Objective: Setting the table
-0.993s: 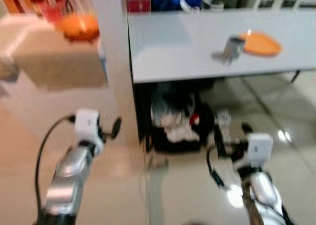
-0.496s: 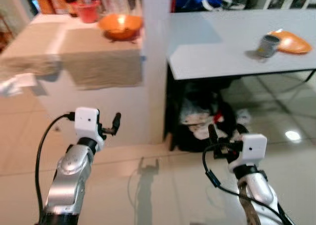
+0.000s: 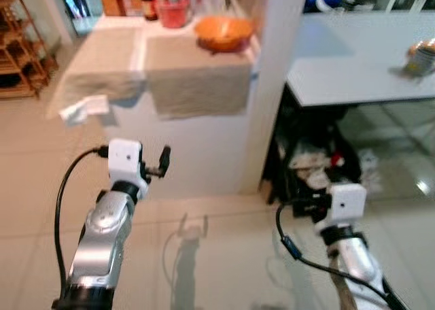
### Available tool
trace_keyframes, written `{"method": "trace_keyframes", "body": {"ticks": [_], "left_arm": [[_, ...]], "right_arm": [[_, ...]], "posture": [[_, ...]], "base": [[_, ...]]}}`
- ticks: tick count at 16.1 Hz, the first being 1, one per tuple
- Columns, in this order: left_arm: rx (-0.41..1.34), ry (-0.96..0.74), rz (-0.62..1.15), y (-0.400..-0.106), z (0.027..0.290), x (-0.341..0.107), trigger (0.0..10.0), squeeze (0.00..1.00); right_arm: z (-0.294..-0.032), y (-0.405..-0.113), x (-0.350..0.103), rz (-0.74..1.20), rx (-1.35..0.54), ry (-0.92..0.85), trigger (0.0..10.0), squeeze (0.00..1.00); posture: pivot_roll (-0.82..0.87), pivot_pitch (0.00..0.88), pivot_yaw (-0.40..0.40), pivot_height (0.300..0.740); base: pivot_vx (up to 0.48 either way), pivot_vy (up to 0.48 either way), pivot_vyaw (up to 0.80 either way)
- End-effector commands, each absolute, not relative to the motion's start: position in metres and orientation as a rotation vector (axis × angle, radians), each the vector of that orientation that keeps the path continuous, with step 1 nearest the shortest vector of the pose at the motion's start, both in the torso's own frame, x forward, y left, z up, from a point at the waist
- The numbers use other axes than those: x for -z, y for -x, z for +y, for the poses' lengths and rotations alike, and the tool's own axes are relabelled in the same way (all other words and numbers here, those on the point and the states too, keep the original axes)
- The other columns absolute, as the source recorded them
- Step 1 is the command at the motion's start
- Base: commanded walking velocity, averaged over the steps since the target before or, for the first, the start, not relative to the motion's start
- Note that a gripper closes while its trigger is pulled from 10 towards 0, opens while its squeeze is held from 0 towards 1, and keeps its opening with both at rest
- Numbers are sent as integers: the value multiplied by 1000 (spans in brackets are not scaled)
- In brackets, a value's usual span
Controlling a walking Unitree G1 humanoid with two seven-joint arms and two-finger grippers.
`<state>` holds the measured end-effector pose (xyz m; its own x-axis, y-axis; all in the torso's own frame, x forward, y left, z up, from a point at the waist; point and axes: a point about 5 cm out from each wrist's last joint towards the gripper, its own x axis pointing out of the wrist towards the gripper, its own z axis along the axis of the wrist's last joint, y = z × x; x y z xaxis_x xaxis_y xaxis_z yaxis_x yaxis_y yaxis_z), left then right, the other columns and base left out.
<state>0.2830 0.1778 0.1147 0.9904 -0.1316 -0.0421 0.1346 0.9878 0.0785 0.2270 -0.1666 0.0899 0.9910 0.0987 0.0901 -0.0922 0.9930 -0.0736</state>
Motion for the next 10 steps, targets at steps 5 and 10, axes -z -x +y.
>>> {"method": "trace_keyframes", "body": {"ticks": [5, 10], "left_arm": [[150, -103, -101, -298, 167, -150, 10000, 0], [261, -140, -87, -299, 149, -148, 10000, 0]], "right_arm": [[-178, -235, -116, -200, -2, 63, 10000, 0], [-177, -234, -111, -168, 10, 58, 10000, 0]], "posture": [[-76, 0, 31, 740], [-78, 0, 36, 740]], "base": [[0, 480, 0], [0, 268, 0]]}}
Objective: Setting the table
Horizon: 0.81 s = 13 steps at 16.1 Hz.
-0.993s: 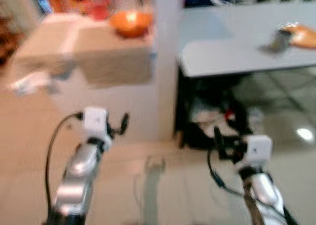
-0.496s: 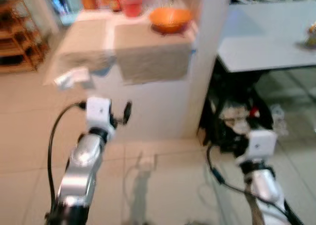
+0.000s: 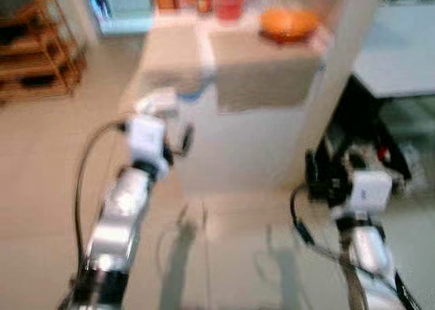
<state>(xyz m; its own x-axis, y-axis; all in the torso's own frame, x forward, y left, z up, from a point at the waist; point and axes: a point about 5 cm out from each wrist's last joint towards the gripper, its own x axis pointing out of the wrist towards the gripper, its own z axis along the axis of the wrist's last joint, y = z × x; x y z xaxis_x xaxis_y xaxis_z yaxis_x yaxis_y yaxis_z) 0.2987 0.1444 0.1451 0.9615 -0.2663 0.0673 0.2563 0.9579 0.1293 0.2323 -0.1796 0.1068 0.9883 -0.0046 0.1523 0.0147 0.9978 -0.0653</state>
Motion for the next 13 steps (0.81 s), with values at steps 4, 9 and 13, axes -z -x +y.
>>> {"method": "trace_keyframes", "body": {"ticks": [4, 9, 13], "left_arm": [[281, -126, -80, -296, 143, -145, 10000, 0], [294, -107, -74, -294, 142, -142, 10000, 0], [312, -98, -93, -296, 138, -145, 10000, 0]], "right_arm": [[-176, -236, -110, -162, 11, 64, 10000, 0], [-177, -235, -104, -143, 8, 58, 10000, 0], [-176, -235, -102, -139, 5, 59, 10000, 0]], "posture": [[-76, 0, 34, 740], [-79, 0, 42, 740], [-81, 0, 44, 740]], "base": [[360, 0, 0], [480, 0, 0], [480, 0, 0]]}}
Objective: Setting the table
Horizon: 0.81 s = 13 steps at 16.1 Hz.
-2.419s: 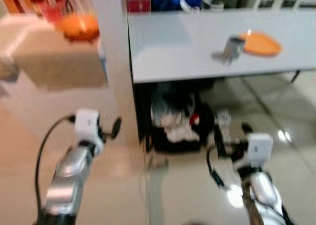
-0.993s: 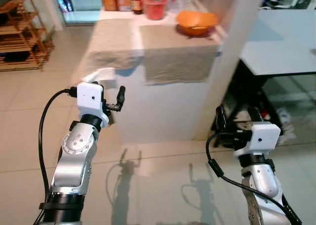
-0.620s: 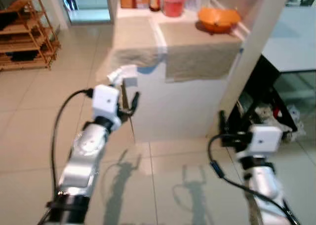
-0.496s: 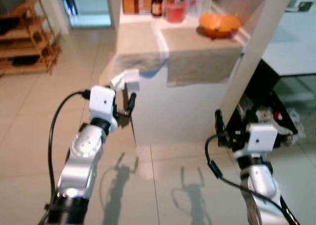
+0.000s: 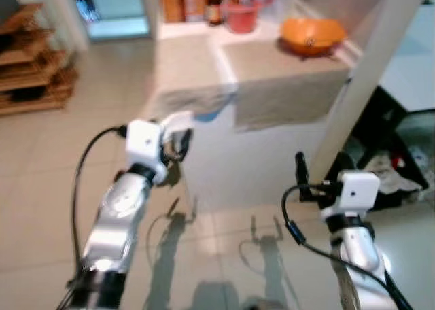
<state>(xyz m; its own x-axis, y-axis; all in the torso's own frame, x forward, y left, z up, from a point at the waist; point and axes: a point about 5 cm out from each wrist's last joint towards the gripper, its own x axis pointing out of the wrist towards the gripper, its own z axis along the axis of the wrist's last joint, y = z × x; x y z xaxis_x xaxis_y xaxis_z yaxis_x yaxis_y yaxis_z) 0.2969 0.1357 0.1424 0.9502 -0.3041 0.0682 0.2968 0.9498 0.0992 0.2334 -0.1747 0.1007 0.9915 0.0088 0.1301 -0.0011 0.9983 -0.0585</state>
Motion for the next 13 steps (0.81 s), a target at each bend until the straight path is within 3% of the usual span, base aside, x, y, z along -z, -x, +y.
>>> {"method": "trace_keyframes", "body": {"ticks": [1, 12, 13], "left_arm": [[317, -97, -101, -296, 137, -146, 10000, 0], [307, -109, -111, -295, 138, -148, 10000, 0], [306, -104, -110, -295, 137, -148, 10000, 0]], "right_arm": [[-176, -235, -102, -139, 5, 60, 10000, 0], [-177, -234, -108, -172, 19, 54, 10000, 0], [-177, -234, -107, -168, 21, 54, 10000, 0]], "posture": [[-83, 0, 45, 740], [-78, 0, 46, 740], [-78, 0, 46, 740]], "base": [[480, 0, 0], [480, 0, 0], [0, 0, 0]]}}
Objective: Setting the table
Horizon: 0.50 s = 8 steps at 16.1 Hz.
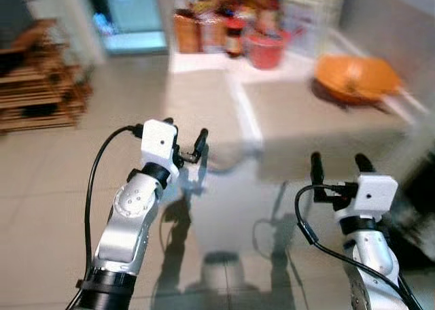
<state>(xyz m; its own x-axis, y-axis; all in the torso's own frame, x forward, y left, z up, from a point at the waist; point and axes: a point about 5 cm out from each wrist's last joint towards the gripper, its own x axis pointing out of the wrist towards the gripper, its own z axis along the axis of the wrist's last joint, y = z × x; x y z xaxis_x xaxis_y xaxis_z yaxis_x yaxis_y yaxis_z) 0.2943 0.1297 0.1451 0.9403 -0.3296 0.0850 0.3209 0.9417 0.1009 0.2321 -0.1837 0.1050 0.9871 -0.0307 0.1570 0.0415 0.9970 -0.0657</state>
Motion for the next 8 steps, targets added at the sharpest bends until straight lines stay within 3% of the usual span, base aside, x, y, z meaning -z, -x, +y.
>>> {"method": "trace_keyframes", "body": {"ticks": [1, 2, 8], "left_arm": [[306, -105, -107, -296, 137, -147, 10000, 0], [303, -108, -104, -296, 137, -147, 10000, 0], [284, -113, -100, -298, 138, -147, 10000, 0]], "right_arm": [[-178, -233, -107, -165, 22, 55, 10000, 0], [-178, -233, -106, -162, 23, 55, 10000, 0], [-178, -232, -104, -148, 19, 58, 10000, 0]], "posture": [[-86, 0, 48, 740], [-86, 0, 48, 740], [-89, 0, 48, 740]], "base": [[0, 0, 0], [0, 0, 0], [0, -452, 0]]}}
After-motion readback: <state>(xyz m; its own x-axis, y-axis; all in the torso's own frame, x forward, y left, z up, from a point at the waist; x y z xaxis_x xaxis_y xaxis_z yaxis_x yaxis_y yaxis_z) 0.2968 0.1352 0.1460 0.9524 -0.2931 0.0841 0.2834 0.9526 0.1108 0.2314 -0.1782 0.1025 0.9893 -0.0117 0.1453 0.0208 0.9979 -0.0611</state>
